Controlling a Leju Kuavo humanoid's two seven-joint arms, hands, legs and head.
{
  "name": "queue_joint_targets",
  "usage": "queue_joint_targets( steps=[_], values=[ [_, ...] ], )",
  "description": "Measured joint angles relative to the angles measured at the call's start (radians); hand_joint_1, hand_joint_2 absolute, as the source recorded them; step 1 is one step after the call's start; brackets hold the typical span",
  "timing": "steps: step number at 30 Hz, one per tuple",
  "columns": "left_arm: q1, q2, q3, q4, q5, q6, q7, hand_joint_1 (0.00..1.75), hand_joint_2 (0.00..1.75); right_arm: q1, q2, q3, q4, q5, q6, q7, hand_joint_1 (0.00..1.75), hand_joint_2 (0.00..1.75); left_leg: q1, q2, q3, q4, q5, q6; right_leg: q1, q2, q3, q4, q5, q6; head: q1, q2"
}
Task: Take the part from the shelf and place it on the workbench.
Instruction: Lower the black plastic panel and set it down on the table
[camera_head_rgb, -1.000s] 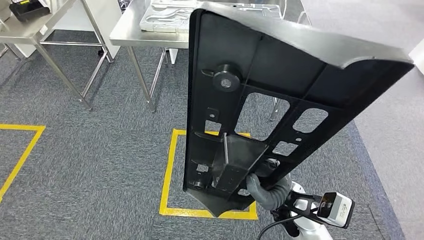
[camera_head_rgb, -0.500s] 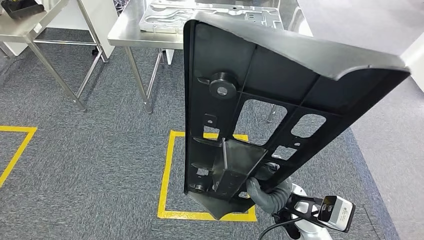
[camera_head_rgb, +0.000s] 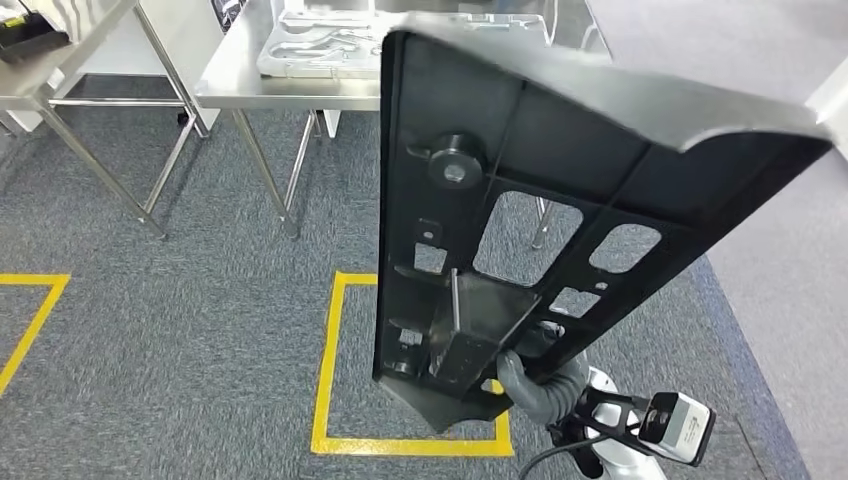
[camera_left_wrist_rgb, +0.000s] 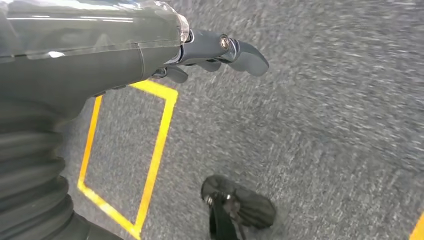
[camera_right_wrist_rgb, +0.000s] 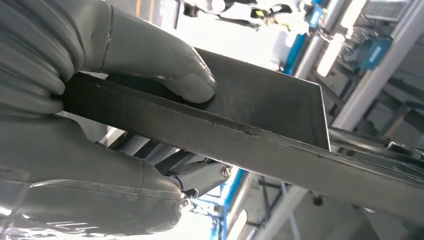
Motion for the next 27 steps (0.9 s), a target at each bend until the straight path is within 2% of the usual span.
queue_joint_targets(
  steps=[2, 3, 4, 5, 7, 8, 9, 12, 14, 17, 18, 19, 20, 22, 23, 24, 25, 26, 27],
  values=[
    [0.003, 0.001, 0.000, 0.000, 0.000, 0.001, 0.000, 0.00, 1.75, 0.003, 0.002, 0.000, -0.001, 0.000, -0.002, 0.000, 1.71, 1.75, 0.001, 0.000, -0.081, 0.115, -0.053, -0.005, 0.004, 0.002, 0.012, 0.000, -0.013, -0.006, 0.000, 0.000],
    [0.005, 0.001, 0.000, 0.000, 0.000, 0.001, 0.000, 0.00, 1.75, 0.005, 0.003, 0.000, -0.001, 0.001, -0.002, 0.000, 1.71, 1.75, 0.001, 0.000, -0.108, 0.141, -0.066, -0.007, 0.006, 0.005, 0.020, 0.000, -0.020, -0.008, 0.000, 0.000],
    [0.007, 0.001, 0.000, 0.000, 0.000, 0.002, 0.000, 0.00, 1.75, 0.008, 0.003, 0.000, -0.001, 0.001, -0.002, 0.000, 1.71, 1.75, 0.001, 0.000, -0.119, 0.131, -0.056, -0.006, 0.007, 0.008, 0.030, 0.000, -0.027, -0.007, 0.000, 0.000],
    [0.009, 0.001, 0.000, 0.000, 0.000, 0.002, 0.000, 0.00, 1.75, 0.009, 0.004, 0.000, -0.001, 0.001, -0.001, 0.000, 1.71, 1.75, 0.000, -0.001, -0.113, 0.089, -0.025, -0.003, 0.009, 0.010, 0.041, 0.000, -0.034, -0.007, 0.000, 0.000],
    [0.010, 0.003, 0.000, 0.000, 0.000, 0.003, 0.000, 0.00, 1.75, 0.011, 0.008, 0.000, -0.001, 0.002, 0.001, 0.000, 1.71, 1.75, -0.005, -0.001, -0.078, -0.042, 0.067, 0.010, 0.012, 0.012, 0.062, 0.001, -0.051, -0.003, 0.000, 0.000],
    [0.010, 0.004, 0.000, 0.000, 0.000, 0.003, 0.000, 0.00, 1.75, 0.012, 0.009, 0.000, -0.001, 0.003, 0.001, 0.000, 1.71, 1.75, -0.009, -0.002, -0.064, -0.089, 0.093, 0.017, 0.013, 0.013, 0.069, 0.001, -0.058, 0.001, 0.000, 0.000],
    [0.011, 0.005, 0.000, 0.000, 0.000, 0.003, -0.001, 0.00, 1.75, 0.012, 0.010, -0.001, -0.002, 0.004, 0.001, 0.000, 1.71, 1.75, -0.013, -0.003, -0.055, -0.117, 0.110, 0.022, 0.014, 0.014, 0.072, 0.000, -0.064, 0.006, 0.000, 0.000],
    [0.013, 0.007, 0.000, 0.000, 0.000, 0.005, -0.002, 0.00, 1.75, 0.016, 0.012, -0.002, -0.008, 0.006, 0.003, 0.000, 1.71, 1.75, -0.011, -0.005, -0.040, -0.136, 0.115, 0.037, 0.014, 0.015, 0.073, 0.017, -0.064, 0.024, 0.000, 0.000],
    [0.011, 0.006, 0.000, 0.000, 0.000, 0.006, -0.003, 0.00, 1.75, 0.016, 0.012, -0.005, -0.012, 0.006, 0.003, 0.000, 1.71, 1.75, -0.006, -0.005, -0.023, -0.147, 0.114, 0.046, 0.011, 0.012, 0.046, 0.077, -0.074, 0.035, 0.000, 0.000],
    [0.011, 0.005, 0.000, 0.000, 0.000, 0.005, -0.003, 0.00, 1.75, 0.019, 0.012, -0.008, -0.015, 0.005, 0.006, 0.000, 1.71, 1.75, -0.004, -0.005, -0.008, -0.152, 0.102, 0.050, -0.002, 0.009, -0.070, 0.250, -0.145, 0.052, 0.000, 0.000],
    [0.011, 0.005, 0.000, 0.000, 0.000, 0.005, -0.003, 0.00, 1.75, 0.022, 0.012, -0.008, -0.015, 0.005, 0.007, 0.000, 1.71, 1.75, -0.004, -0.005, -0.002, -0.152, 0.096, 0.049, -0.006, 0.008, -0.102, 0.286, -0.160, 0.057, 0.000, 0.000],
    [0.012, 0.005, 0.000, 0.000, 0.000, 0.005, -0.003, 0.00, 1.75, 0.024, 0.012, -0.009, -0.015, 0.005, 0.009, 0.000, 1.71, 1.75, -0.002, -0.005, 0.005, -0.152, 0.090, 0.047, -0.010, 0.007, -0.118, 0.288, -0.155, 0.060, 0.000, 0.000],
    [0.012, 0.005, 0.000, 0.000, 0.000, 0.005, -0.003, 0.00, 1.75, 0.024, 0.012, -0.011, -0.015, 0.005, 0.011, 0.000, 1.71, 1.75, 0.000, -0.005, 0.014, -0.152, 0.083, 0.044, -0.014, 0.005, -0.116, 0.255, -0.126, 0.063, 0.000, 0.000],
    [0.012, 0.005, 0.000, 0.000, 0.000, 0.005, -0.003, 0.00, 1.75, 0.025, 0.012, -0.013, -0.015, 0.005, 0.013, 0.000, 1.71, 1.75, 0.003, -0.006, 0.035, -0.152, 0.067, 0.035, -0.019, 0.000, -0.076, 0.124, -0.033, 0.066, 0.000, 0.000],
    [0.011, 0.005, 0.000, 0.000, 0.000, 0.005, -0.003, 0.00, 1.75, 0.025, 0.012, -0.014, -0.016, 0.006, 0.014, 0.000, 1.71, 1.75, 0.004, -0.007, 0.043, -0.152, 0.059, 0.028, -0.018, -0.003, -0.057, 0.068, -0.008, 0.063, 0.001, 0.000],
    [0.010, 0.005, 0.000, 0.000, 0.000, 0.005, -0.003, 0.00, 1.75, 0.025, 0.012, -0.016, -0.016, 0.006, 0.014, 0.000, 1.71, 1.75, 0.003, -0.006, 0.047, -0.153, 0.052, 0.021, -0.016, -0.005, -0.045, 0.032, 0.006, 0.057, 0.000, 0.000],
    [0.010, 0.005, 0.000, 0.000, 0.000, 0.004, -0.004, 0.00, 1.75, 0.026, 0.012, -0.017, -0.016, 0.007, 0.015, 0.000, 1.71, 1.75, 0.002, -0.006, 0.052, -0.151, 0.049, 0.013, -0.015, -0.005, -0.042, 0.017, 0.008, 0.049, 0.000, 0.000],
    [0.010, 0.005, 0.000, 0.000, 0.000, 0.003, -0.004, 0.00, 1.75, 0.027, 0.012, -0.019, -0.017, 0.008, 0.015, 0.000, 1.71, 1.75, 0.002, -0.005, 0.056, -0.149, 0.047, 0.006, -0.012, -0.003, -0.040, 0.016, 0.002, 0.040, 0.000, 0.000],
    [0.009, 0.005, 0.000, 0.000, 0.000, 0.002, -0.004, 0.00, 1.75, 0.028, 0.012, -0.021, -0.017, 0.008, 0.015, 0.000, 1.71, 1.75, 0.003, -0.004, 0.059, -0.146, 0.045, 0.000, -0.013, -0.001, -0.034, 0.013, 0.008, 0.032, 0.000, 0.000]
  ],
)
